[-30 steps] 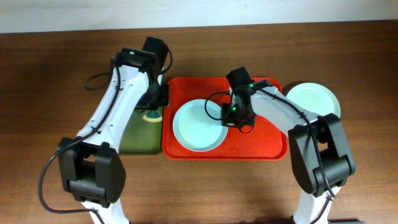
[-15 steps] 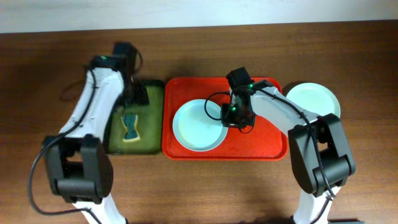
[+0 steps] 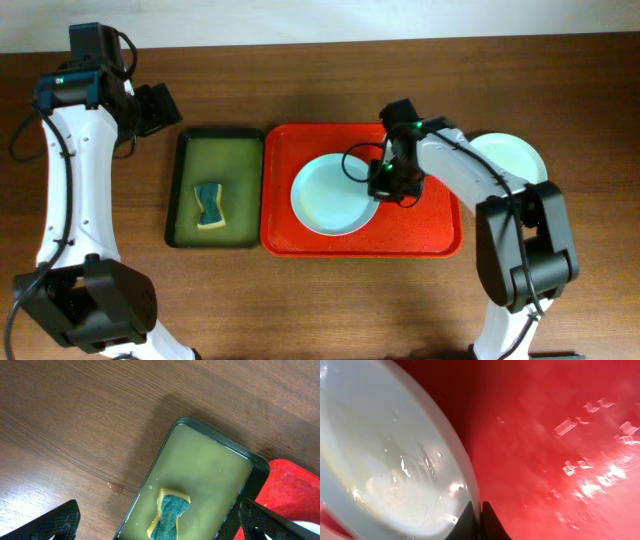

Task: Clean dirty plates on tray and stack at the side
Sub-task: 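Lift the pale blue plate with the right gripper and carry it right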

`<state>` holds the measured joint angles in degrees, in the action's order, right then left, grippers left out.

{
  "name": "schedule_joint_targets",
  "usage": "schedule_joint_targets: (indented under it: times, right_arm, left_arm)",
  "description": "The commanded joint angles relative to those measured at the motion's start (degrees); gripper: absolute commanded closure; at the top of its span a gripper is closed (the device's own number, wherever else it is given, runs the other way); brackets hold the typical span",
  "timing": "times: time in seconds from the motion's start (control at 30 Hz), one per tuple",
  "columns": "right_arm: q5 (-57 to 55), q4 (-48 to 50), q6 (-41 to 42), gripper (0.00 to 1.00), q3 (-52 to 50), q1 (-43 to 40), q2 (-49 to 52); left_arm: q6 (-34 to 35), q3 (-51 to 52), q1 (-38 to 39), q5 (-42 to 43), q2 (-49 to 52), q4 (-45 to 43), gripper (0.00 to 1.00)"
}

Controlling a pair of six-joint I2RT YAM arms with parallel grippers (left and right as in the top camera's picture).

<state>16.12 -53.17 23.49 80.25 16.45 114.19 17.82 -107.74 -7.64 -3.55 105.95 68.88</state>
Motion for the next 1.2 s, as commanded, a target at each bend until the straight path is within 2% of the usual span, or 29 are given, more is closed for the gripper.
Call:
schedule_joint_targets:
  times: [0.0,0.13,0.27,0.37,0.5,0.6,0.7,0.83,1.13,1.17]
  right_arm:
    - [0.3,-5.9,-2.2,0.96,7.1,-0.3,-0.7]
    - [0.2,-9.7,-2.0,0.96,17.2,1.9,-0.7]
    - [-5.7,-2.6,3.1,0.96,19.6,8.5,-0.7]
    - [-18.1,7.8,4.5,0.96,19.6,17.0,-0.6]
    - [-43.2,17.9,4.3,0.96,19.6,27.7,-0.6]
    - [-58.9,27.5,-6.7,0.96,19.6,33.5,-0.6]
    - [-72.0,42.2,-29.4,0.96,19.6,38.5,-0.6]
    - [-76.8,55.4,-43.3,0.96,19.6,40.9,-0.6]
    - [-76.7,57.2,-44.3,0.96,19.6,40.8,-0.6]
    - [-75.8,55.1,-39.9,0.96,19.6,40.1,-0.6]
  left_arm:
    - [0.1,-0.3,-0.2,0.4,-0.2,0.0,0.01]
    - [0.2,-0.3,-0.2,0.3,-0.2,0.0,0.01]
    - [0.2,-0.3,-0.2,0.4,-0.2,0.0,0.01]
    - [0.2,-0.3,-0.2,0.4,-0.2,0.0,0.01]
    - [0.2,-0.3,-0.2,0.4,-0.2,0.0,0.01]
    - [0.2,-0.3,-0.2,0.4,-0.2,0.0,0.01]
    - [0.2,-0.3,-0.2,0.4,-0.2,0.0,0.01]
    - [0.2,-0.3,-0.2,0.4,-0.2,0.0,0.01]
    - [0.2,-0.3,-0.2,0.4,-0.2,0.0,0.01]
    - [0.2,-0.3,-0.2,0.4,-0.2,0.0,0.00]
